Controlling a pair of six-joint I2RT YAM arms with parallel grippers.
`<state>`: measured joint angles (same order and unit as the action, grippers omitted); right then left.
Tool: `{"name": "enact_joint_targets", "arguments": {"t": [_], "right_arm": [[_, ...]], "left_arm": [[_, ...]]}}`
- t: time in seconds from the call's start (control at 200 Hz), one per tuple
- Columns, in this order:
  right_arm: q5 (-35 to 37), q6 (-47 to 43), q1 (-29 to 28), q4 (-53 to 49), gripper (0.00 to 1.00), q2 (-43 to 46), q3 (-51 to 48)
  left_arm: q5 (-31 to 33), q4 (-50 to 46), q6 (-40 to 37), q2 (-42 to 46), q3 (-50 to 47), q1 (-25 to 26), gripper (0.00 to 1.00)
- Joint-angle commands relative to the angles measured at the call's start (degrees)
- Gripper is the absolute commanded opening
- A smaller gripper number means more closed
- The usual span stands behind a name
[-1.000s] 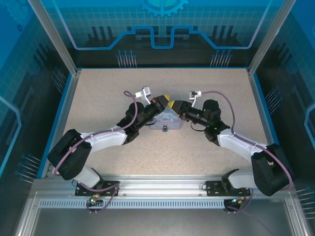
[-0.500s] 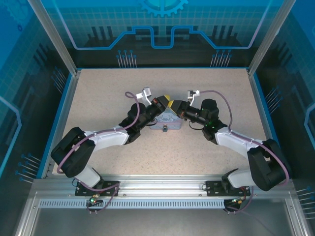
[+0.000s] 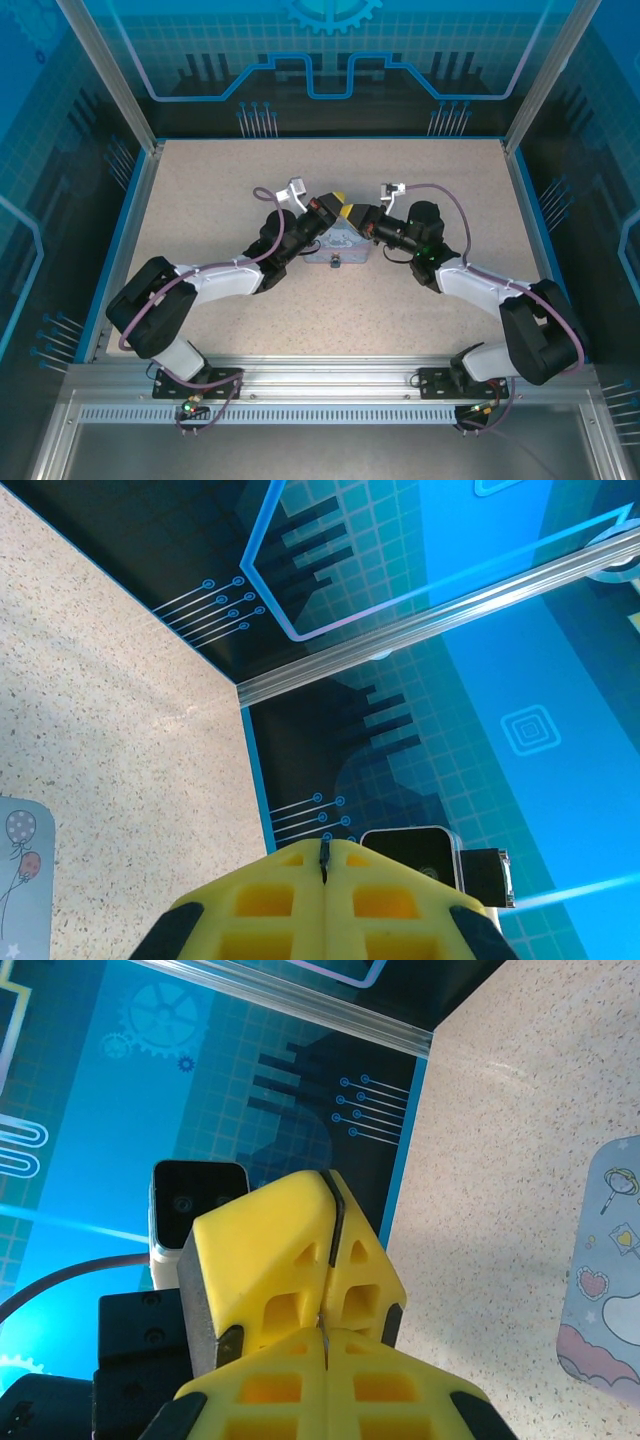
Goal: Unlock the padlock with the key
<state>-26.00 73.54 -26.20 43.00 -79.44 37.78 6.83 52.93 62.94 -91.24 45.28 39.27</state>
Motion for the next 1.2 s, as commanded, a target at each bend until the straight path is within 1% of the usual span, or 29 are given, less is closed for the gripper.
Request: {"name": "enact_joint_targets", "arguments": {"t": [0.0, 0.05, 0.09, 0.17, 0.255, 0.38, 0.485, 0.63, 0.735, 0.825, 0.905, 1.091, 1.196], "right_arm": [[-2.0, -0.1, 0.3, 2.1, 0.00, -0.2, 0.7], [-2.5, -0.4, 0.8, 1.5, 0.00, 0.3, 0.4], [-3.1, -0.7, 1.3, 0.7, 0.00, 0.6, 0.2], [-4.1, -1.8, 2.3, -1.4, 0.00, 1.8, -0.2], [-5.5, -2.7, 3.4, -3.5, 0.00, 3.1, -0.7], [-7.6, -4.6, 4.8, -6.9, 0.00, 4.7, -1.0], [-10.2, -6.2, 5.5, -8.6, 0.00, 5.4, -0.6], [-14.7, -9.6, 5.6, -12.7, 0.00, 5.6, 1.4], [-16.1, -12.1, 5.5, -16.2, 0.00, 5.9, 2.6], [-16.6, -12.6, 5.6, -16.9, 0.00, 5.8, 2.9], [-16.7, -12.5, 5.5, -16.6, 0.00, 5.4, 3.0], [-16.7, -12.3, 5.2, -16.2, 0.00, 4.6, 3.4], [-16.6, -12.5, 4.9, -16.1, 0.00, 4.4, 3.6]], "left_arm": [[-1.5, 0.6, 0.0, -0.2, 1.8, 0.9, 0.20], [-2.1, -0.9, -0.1, 0.3, 2.1, 0.8, 0.37], [-2.5, -2.2, -0.2, 0.8, 2.3, 0.6, 0.47], [-3.4, -4.7, -0.1, 2.0, 2.3, -0.1, 0.60], [-5.4, -7.2, 0.3, 3.5, 1.8, -1.7, 0.68], [-10.9, -12.7, 1.1, 5.4, 2.2, -5.0, 0.73], [-18.9, -19.1, 1.0, 5.8, 4.6, -8.5, 0.74], [-30.9, -28.7, -2.8, 4.2, 10.1, -12.0, 0.74], [-36.2, -34.3, -6.5, 3.7, 13.1, -12.7, 0.73], [-40.5, -35.3, -7.7, 2.9, 14.5, -12.8, 0.70], [-42.9, -35.6, -7.7, 2.0, 14.9, -12.7, 0.68], [-44.0, -36.1, -7.8, 1.0, 14.5, -12.5, 0.62], [-44.4, -35.7, -7.8, 0.4, 14.5, -12.0, 0.56]]}}
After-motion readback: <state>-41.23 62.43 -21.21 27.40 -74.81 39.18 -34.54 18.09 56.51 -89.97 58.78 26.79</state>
